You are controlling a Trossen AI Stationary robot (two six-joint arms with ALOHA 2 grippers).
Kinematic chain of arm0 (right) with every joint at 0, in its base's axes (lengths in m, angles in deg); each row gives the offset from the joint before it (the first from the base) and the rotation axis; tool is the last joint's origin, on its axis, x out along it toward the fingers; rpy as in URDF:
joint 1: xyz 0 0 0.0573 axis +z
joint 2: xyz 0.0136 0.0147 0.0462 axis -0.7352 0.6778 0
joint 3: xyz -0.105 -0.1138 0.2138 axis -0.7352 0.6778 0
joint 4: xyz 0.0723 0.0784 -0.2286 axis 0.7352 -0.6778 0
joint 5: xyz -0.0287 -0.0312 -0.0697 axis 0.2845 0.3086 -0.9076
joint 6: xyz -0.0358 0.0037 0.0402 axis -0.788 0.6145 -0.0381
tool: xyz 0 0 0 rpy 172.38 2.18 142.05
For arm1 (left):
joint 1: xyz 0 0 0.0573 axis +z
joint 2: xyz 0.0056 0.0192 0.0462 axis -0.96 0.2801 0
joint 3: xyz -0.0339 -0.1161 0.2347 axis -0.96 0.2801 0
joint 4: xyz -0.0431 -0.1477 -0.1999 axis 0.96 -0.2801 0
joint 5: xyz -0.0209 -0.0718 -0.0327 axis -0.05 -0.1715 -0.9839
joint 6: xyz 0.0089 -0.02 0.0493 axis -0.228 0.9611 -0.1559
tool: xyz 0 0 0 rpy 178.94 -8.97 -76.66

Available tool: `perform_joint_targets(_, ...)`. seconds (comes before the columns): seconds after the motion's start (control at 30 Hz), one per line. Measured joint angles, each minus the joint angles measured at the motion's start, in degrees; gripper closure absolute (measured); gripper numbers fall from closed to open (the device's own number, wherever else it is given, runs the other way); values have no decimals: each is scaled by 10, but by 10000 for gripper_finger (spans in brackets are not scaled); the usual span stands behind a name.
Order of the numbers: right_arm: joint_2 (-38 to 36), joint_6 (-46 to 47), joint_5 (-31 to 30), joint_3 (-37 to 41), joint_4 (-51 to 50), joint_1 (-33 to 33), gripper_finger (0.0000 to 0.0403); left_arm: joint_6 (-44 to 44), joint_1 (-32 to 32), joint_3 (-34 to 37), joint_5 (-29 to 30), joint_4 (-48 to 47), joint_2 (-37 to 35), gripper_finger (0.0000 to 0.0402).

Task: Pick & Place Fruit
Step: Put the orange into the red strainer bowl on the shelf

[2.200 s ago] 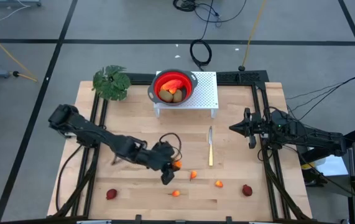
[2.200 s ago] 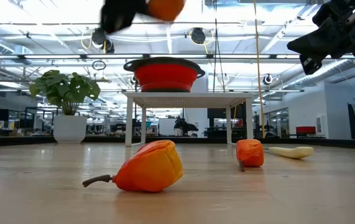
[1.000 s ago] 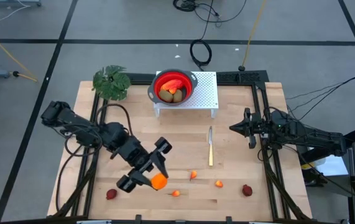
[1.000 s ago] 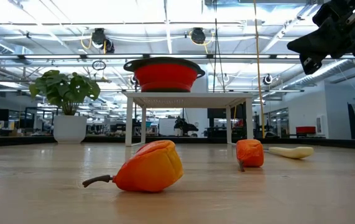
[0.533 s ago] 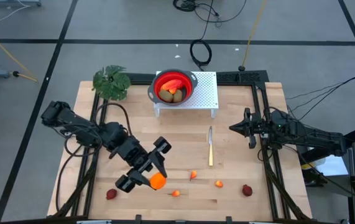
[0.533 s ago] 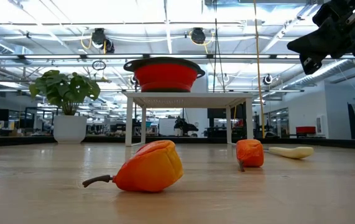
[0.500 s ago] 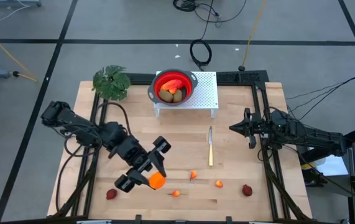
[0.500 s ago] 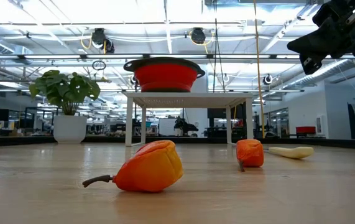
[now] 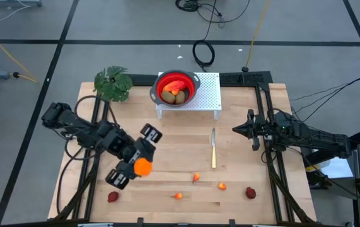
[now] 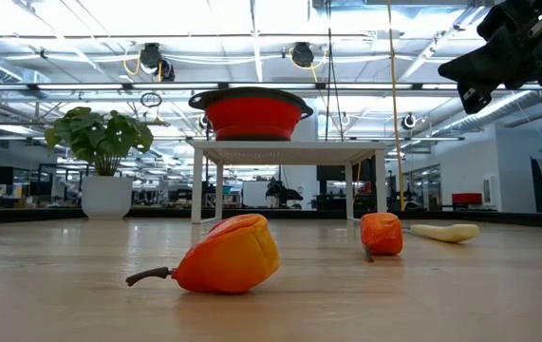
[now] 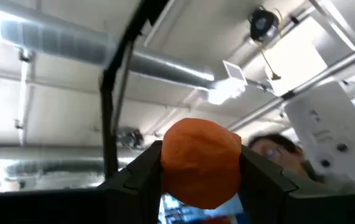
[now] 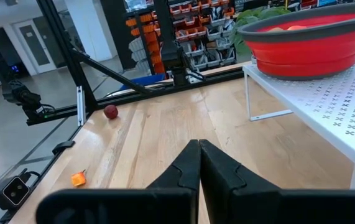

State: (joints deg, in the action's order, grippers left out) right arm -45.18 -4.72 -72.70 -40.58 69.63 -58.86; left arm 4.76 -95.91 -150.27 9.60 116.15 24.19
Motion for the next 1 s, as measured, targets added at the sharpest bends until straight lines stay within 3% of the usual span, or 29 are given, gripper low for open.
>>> perform_joint_targets(0.3,0,0,0,0,0,0,403,1,-1,0,8,72,0,236)
perform_joint_targets(0.73,0,0,0,0,0,0,403,-5,0,0,8,90,0,236)
perform_joint_targets(0.83,0,0,0,0,0,0,403,-7,0,0,14,42,0,236)
perform_joint_targets(1.0,0,0,0,0,0,0,403,-2,0,0,97,-137,0,236)
